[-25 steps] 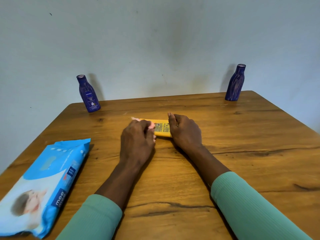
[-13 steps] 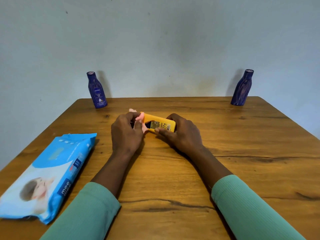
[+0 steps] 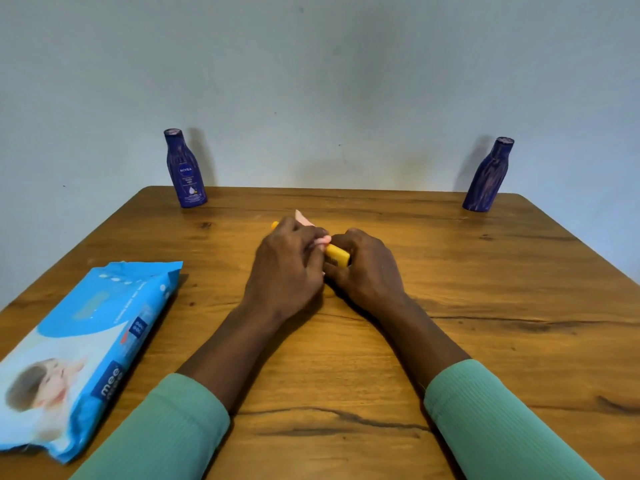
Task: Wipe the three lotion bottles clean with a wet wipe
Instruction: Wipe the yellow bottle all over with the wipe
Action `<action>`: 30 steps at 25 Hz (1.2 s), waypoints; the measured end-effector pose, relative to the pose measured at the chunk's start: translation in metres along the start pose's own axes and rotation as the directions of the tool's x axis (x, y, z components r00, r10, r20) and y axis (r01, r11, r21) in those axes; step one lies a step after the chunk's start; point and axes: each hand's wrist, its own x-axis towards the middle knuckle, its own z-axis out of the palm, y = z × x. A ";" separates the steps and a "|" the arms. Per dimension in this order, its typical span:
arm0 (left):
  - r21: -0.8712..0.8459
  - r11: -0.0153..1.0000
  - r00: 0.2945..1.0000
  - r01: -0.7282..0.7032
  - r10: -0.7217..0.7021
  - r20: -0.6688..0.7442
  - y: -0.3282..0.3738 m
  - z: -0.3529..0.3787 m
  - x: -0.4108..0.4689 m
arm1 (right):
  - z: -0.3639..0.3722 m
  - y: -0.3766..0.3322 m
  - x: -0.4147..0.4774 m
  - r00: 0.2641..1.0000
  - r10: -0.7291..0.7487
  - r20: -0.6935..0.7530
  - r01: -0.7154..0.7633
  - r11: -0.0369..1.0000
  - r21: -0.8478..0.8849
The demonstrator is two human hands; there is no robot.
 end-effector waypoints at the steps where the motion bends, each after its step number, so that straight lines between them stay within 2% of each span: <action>1: 0.004 1.000 0.999 -0.031 0.031 0.007 0.002 0.001 0.001 | -0.001 0.000 0.001 1.000 -0.010 -0.009 0.010 1.000 -0.005; 3: 0.042 0.999 0.999 0.015 -0.013 -0.048 -0.006 -0.005 0.010 | -0.004 -0.003 0.004 1.000 -0.013 0.011 0.013 1.000 -0.005; 7: 0.168 0.948 0.958 0.272 -0.250 -0.142 -0.042 -0.021 0.028 | -0.005 -0.012 0.012 0.994 -0.041 0.097 0.041 0.999 -0.006; 10: 0.198 0.938 0.955 0.285 -0.261 -0.141 -0.047 -0.021 0.025 | -0.002 -0.013 0.011 0.994 -0.043 0.102 0.043 0.999 0.000; 12: 0.175 0.954 0.966 0.243 -0.221 -0.136 -0.039 -0.017 0.020 | -0.002 -0.013 0.010 0.995 -0.020 0.101 0.016 0.999 0.039; 14: 0.115 0.988 0.992 0.105 -0.096 -0.082 -0.024 -0.014 0.018 | -0.004 -0.014 0.010 0.997 -0.008 0.072 0.001 0.996 0.094; 16: 0.026 0.998 0.997 -0.065 0.065 0.029 -0.007 -0.008 0.011 | -0.007 -0.014 0.010 0.999 0.035 0.031 -0.039 0.993 0.113; 18: 0.006 0.991 0.989 -0.134 0.133 0.059 -0.003 -0.005 0.008 | -0.008 -0.013 0.007 0.997 0.075 0.012 -0.076 0.986 0.146; 20: 0.036 0.999 0.999 -0.032 0.033 -0.029 -0.015 -0.007 0.014 | -0.008 -0.013 0.006 0.997 0.073 0.036 -0.078 0.983 0.165; 23: 0.083 0.978 0.975 0.193 -0.181 -0.129 -0.044 -0.015 0.022 | -0.006 -0.012 0.006 0.998 0.046 0.053 -0.049 0.997 0.057; 27: 0.098 0.948 0.953 0.303 -0.301 -0.031 -0.052 -0.016 0.018 | 0.002 -0.012 0.004 0.995 0.063 0.074 -0.053 0.989 -0.135; 30: 0.020 0.958 0.958 0.286 -0.286 -0.011 -0.051 -0.018 0.013 | 0.004 -0.013 0.006 0.992 0.089 0.089 -0.078 0.989 -0.123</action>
